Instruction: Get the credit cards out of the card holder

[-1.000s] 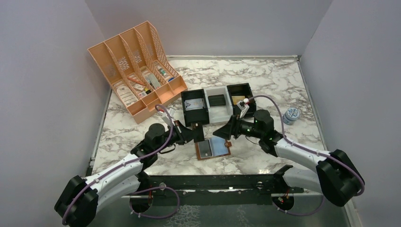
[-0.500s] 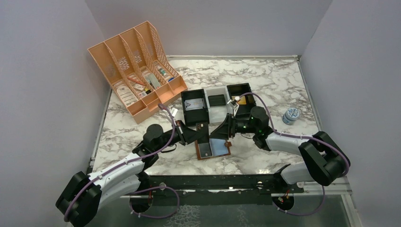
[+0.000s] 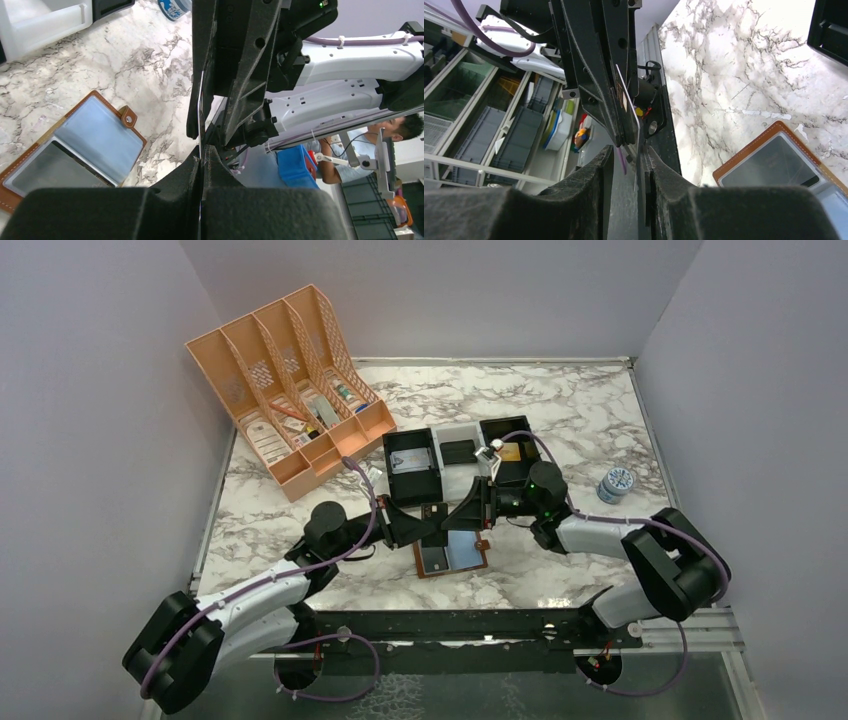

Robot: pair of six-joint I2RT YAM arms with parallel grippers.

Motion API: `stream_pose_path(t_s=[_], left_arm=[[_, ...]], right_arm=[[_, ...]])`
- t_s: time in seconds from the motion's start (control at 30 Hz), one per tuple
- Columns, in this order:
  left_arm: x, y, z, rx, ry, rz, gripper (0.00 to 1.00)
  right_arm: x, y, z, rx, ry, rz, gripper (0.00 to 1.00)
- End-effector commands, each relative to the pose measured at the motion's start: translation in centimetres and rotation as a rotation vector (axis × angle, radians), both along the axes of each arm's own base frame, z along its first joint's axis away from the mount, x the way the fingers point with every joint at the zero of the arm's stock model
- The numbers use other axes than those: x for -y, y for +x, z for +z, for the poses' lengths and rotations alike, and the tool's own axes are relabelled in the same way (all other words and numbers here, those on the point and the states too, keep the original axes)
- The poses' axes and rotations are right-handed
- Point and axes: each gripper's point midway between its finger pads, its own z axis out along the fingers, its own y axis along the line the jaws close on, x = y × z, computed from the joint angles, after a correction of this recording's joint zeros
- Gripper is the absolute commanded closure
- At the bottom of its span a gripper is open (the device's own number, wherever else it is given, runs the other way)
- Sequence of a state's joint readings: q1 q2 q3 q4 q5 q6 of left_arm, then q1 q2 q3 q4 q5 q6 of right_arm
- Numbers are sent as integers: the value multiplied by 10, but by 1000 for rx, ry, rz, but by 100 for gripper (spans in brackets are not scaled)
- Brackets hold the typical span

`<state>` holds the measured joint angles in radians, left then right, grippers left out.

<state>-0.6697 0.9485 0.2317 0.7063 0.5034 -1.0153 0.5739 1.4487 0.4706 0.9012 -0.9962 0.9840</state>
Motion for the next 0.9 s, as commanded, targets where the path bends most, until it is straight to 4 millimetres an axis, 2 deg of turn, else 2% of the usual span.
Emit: stream_pose_path(t_s=[0.0,0.13,0.43,0.67,0.77,0.8,0.87], left_arm=[[5,-6,24,65,-67,-50,100],[5,-7,28,74,-81,-55,100],[6,-9,25,61,-86,-67,100],[5,-10,23,56,-87,-66,100],[4,-9,22,50,-88,-53,100],[3,-8,21,50,-88,-47,98],[1,-7,20,48,-90,-31,82]], right_arm=[[-3,-3,14,41,44,54,76],[-3,-5,15,41,59,68,82],[-2,-6,18,43,76,64,85],[-3,-3,16,32,73,38,98],[-2,-2,15,27,72,23,99],[-2,-2,15,28,71,19,99],[-2,0,16,37,66,1,99]])
